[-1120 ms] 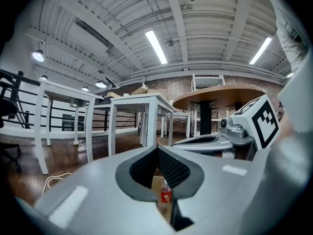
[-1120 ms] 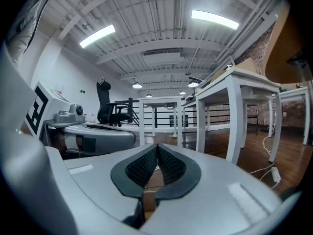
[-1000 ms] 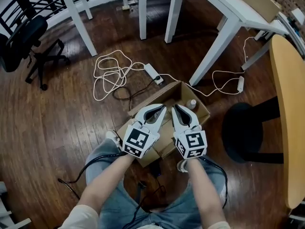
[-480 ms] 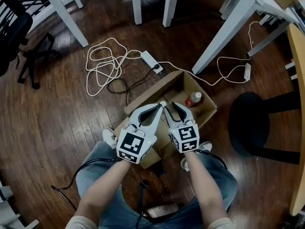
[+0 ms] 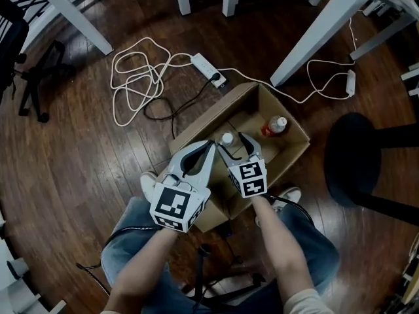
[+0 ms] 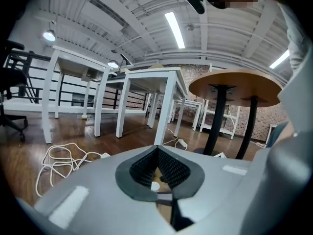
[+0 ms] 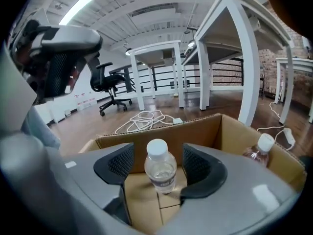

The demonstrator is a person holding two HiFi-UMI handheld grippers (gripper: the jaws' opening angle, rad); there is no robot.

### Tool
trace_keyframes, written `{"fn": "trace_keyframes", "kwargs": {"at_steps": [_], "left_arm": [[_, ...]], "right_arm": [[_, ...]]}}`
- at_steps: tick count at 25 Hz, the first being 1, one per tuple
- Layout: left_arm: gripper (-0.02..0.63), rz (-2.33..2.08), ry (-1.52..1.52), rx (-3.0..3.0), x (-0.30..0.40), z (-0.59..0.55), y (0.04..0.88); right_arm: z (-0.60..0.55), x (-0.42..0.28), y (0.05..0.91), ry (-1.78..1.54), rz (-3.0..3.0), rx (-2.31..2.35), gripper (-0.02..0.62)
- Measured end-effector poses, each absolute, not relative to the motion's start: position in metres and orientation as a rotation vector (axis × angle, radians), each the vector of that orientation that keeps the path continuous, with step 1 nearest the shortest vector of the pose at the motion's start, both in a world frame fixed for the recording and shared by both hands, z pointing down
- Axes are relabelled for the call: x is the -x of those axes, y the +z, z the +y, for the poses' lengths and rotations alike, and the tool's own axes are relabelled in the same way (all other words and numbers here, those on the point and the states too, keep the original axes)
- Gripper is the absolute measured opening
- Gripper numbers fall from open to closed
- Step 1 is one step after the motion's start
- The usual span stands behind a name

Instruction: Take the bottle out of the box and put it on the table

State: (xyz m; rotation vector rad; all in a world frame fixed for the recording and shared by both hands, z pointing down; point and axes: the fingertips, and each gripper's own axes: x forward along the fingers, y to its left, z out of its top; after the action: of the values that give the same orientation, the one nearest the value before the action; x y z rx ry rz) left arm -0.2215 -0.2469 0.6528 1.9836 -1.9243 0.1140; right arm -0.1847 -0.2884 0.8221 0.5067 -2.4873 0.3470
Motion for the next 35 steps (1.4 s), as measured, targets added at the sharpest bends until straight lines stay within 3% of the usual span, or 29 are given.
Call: {"fn": "trace_keyframes", "kwargs": {"at_steps": [8, 14, 17, 22, 24, 27, 35], "left_arm": [[0.0, -1.901, 0.089, -1.958, 0.216, -0.251, 0.659], [0.0, -1.88, 0.119, -1.936, 0.211, -0.251, 0.666], [0.0, -1.85, 0.116, -1.941, 0.205, -0.253, 0.666], [0.0, -1.855, 0.104, -1.939, 0.206, -0.254, 0.663], [0.0, -1.859, 0.101, -1.937, 0.206, -0.253, 0.663], [0.0, -1.857, 0.095, -1.94, 0.207, -0.252, 0.663], [0.0, -1.866, 0.08, -1.94, 0.212, -0.258, 0.658]], "right_arm": [[-0.29, 0.2, 0.878, 0.366, -2.443, -0.522, 0.379], [-0.292, 0.212, 0.9, 0.372, -2.425, -0.577, 0.379], [-0.299, 0.211, 0.901, 0.342, -2.431, -0.635, 0.316], [-0.299, 0.213, 0.909, 0.345, -2.413, -0.622, 0.325], [-0.296, 0.212, 0.917, 0.355, -2.387, -0.616, 0.382], [-0.297, 0.216, 0.918, 0.345, -2.386, -0.64, 0.316], [-0.298, 0.201, 0.909, 0.388, -2.337, -0.582, 0.284]]}}
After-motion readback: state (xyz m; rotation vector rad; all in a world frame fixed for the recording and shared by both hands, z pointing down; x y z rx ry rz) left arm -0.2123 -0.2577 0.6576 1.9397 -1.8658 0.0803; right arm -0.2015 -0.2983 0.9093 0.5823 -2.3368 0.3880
